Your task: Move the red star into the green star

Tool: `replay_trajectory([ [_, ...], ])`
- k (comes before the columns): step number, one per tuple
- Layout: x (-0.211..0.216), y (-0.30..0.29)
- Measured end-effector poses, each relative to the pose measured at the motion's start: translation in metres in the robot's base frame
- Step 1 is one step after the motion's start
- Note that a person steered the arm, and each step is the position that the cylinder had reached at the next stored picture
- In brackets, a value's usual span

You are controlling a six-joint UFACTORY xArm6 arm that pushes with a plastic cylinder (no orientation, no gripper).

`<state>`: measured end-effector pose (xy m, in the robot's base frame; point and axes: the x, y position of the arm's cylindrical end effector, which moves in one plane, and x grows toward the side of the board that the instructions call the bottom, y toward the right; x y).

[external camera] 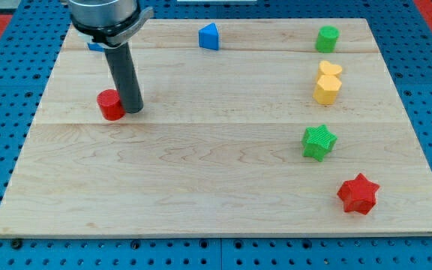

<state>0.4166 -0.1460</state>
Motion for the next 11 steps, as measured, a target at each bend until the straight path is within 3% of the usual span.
replay_trajectory([
  [1, 0.0, -0.041],
  [3, 0.005, 0.01],
  [5, 0.005, 0.011],
  [7, -0.028, 0.031],
  [9, -0.096, 0.157],
  [10, -0.11, 0.246],
  [11, -0.041, 0.243],
])
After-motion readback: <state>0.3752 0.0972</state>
